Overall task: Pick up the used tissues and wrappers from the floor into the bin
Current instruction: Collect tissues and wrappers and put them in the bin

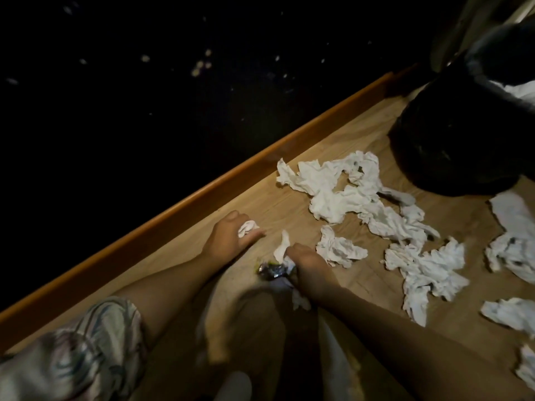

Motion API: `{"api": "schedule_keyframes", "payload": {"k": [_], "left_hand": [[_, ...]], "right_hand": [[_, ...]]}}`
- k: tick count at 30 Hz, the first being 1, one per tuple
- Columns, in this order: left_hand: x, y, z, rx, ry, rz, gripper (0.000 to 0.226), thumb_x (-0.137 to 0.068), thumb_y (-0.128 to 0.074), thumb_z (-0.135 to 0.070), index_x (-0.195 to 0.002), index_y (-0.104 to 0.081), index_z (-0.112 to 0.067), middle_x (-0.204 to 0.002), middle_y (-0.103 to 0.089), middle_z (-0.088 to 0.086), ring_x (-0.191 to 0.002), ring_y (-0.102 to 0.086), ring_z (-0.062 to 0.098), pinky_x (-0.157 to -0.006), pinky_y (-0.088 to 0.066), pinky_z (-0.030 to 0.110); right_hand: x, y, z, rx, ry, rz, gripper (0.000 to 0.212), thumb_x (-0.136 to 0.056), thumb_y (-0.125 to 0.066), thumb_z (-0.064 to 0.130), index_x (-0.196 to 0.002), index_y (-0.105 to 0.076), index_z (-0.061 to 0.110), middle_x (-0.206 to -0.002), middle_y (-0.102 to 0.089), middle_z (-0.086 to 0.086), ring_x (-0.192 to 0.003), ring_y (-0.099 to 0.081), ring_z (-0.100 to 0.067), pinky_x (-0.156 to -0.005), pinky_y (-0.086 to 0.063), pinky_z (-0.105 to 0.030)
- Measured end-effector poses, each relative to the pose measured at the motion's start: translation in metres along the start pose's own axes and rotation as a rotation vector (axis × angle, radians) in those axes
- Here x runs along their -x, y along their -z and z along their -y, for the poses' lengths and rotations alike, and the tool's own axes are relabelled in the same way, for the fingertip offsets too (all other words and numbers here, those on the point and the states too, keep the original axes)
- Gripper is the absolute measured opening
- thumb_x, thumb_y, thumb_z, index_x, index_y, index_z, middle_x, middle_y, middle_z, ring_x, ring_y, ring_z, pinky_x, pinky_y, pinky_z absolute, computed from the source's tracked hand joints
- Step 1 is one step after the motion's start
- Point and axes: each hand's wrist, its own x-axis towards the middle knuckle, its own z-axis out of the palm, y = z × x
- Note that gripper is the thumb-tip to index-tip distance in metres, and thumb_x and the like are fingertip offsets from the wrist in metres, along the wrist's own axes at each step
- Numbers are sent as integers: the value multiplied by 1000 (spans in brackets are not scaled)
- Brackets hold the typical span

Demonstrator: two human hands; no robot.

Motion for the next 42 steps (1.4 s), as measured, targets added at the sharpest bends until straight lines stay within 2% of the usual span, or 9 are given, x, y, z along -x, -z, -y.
{"api": "schedule_keyframes", "payload": {"k": [4,9,17,20,23,28,31,37,42], "left_hand": [[-15,20,-25,-13,13,-23,18,-86,-69,-37,-90,-66,-19,-94,-50,-3,-84,-48,12,-68,-37,26],[-55,57,-85,61,-24,-71,37,-79,-74,-11,-102,-48,-23,-105,-61,-1,-92,-61,17,-75,-49,28],[-106,101,-214,-18,-119,10,57,-73,-80,-45,-115,-56,-16,-114,-60,-1,-103,-58,17,-75,-45,25],[-122,103,-254,24,-66,18,52,-76,-77,-41,-109,-46,-17,-100,-57,2,-81,-54,14,-60,-44,26],[-138,97,-298,184,-17,41,51,-85,-65,-17,-121,-29,-10,-89,-51,8,-67,-50,13,-48,-38,25],[-169,72,-375,195,-63,134,66,-91,-47,3,-141,-5,1,-105,-48,13,-77,-54,16,-51,-48,25],[-189,42,-421,236,-111,34,40,-88,-56,-3,-120,-32,-6,-116,-52,19,-101,-60,32,-71,-53,38],[-212,-11,-489,367,-131,-12,39,-79,-54,10,-106,-52,-18,-125,-55,11,-109,-58,29,-88,-55,40],[-221,-30,-501,297,-157,48,53,-80,-69,1,-127,-50,-14,-128,-57,8,-108,-58,24,-71,-48,19]], "right_hand": [[-14,31,7,-285,-233,-98,46,-83,-72,24,-124,-51,25,-106,-63,10,-95,-61,-8,-83,-52,-29],[-47,113,5,-527,-435,-301,35,-75,-79,43,-81,-65,11,-74,-68,-2,-67,-65,-15,-58,-52,-29],[-59,268,-20,-771,-341,-504,85,-47,-85,64,-99,-63,0,-92,-72,-15,-83,-71,-29,-73,-60,-49],[-54,321,-30,-878,-301,-626,51,-66,-87,39,-91,-62,2,-90,-70,-14,-81,-70,-26,-69,-59,-38],[-43,357,-49,-857,-262,-771,38,-72,-83,39,-83,-63,8,-80,-67,-9,-77,-65,-21,-69,-52,-34],[-14,398,-103,-754,-376,-907,80,-84,-32,78,-86,-71,8,-84,-70,-5,-80,-62,-20,-75,-45,-35],[-6,414,-145,-721,-429,-1010,81,-93,-16,69,-98,-70,8,-94,-68,-6,-87,-60,-22,-77,-39,-34],[-10,426,-197,-650,-180,-1201,22,-100,-42,28,-113,-53,14,-121,-55,-16,-101,-54,-21,-80,-37,-28],[-18,418,-214,-405,-219,-1001,49,-90,-56,11,-133,-48,34,-137,-49,-7,-125,-47,-26,-106,-38,-42]]}}
